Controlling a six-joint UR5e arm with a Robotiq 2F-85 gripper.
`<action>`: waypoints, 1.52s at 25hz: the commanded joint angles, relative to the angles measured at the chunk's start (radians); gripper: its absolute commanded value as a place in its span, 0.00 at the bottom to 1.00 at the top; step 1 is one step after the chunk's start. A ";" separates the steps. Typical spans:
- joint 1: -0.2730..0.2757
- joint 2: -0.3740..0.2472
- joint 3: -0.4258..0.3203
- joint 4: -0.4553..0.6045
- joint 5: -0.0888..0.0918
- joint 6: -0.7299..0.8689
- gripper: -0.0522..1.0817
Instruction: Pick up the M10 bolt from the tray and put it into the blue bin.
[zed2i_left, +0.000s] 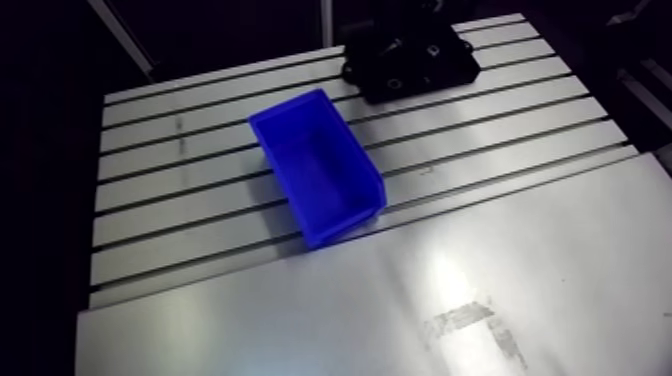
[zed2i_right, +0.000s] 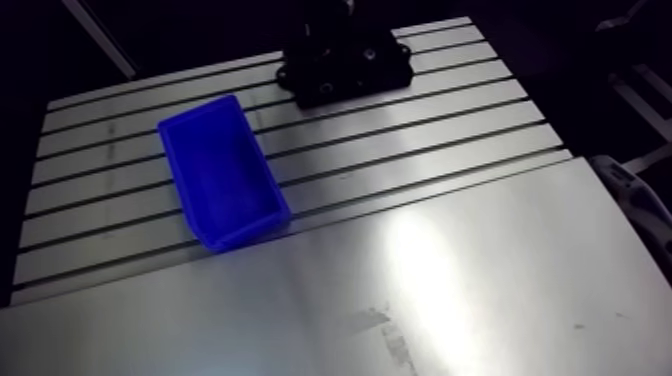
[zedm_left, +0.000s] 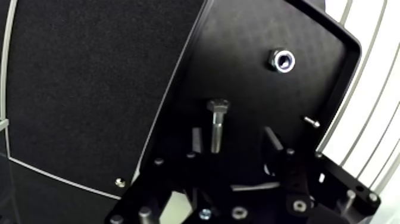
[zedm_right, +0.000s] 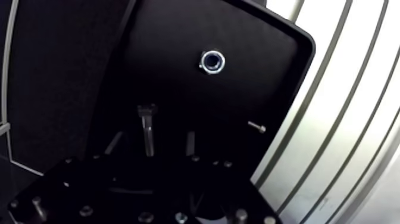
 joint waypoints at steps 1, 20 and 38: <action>0.002 0.003 -0.001 -0.006 0.000 0.003 0.42; 0.005 0.028 -0.017 -0.007 -0.043 0.019 0.49; 0.022 0.031 -0.021 -0.006 -0.043 0.025 0.50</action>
